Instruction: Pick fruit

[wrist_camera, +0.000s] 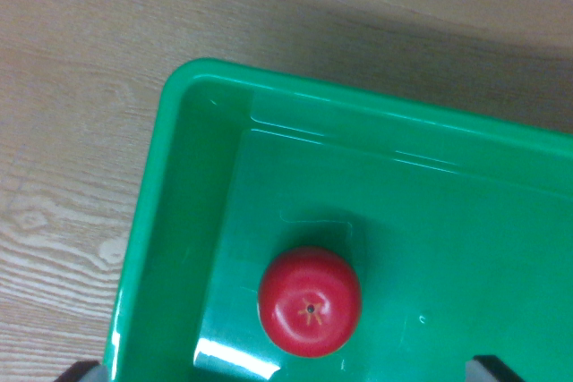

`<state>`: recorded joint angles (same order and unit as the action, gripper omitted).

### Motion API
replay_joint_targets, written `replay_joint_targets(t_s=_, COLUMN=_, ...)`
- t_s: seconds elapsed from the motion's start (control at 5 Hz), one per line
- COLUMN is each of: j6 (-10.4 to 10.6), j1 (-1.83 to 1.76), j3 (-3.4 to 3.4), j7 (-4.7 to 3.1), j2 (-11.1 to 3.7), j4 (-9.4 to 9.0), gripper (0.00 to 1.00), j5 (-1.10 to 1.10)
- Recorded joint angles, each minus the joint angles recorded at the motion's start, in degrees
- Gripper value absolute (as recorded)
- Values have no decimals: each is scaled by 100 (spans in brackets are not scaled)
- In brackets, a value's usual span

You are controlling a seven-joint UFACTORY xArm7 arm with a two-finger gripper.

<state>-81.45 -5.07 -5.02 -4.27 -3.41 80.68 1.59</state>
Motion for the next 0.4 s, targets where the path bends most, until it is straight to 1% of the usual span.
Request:
replay_joint_targets(t_s=0.2, j6=0, j1=0, j3=0, j7=0, j2=0, j4=0, gripper=0, j5=0)
replay_joint_targets(t_s=0.4, j6=232, j1=-12, j3=6, j7=-18, j2=-97, j4=-183, gripper=0, j5=-33)
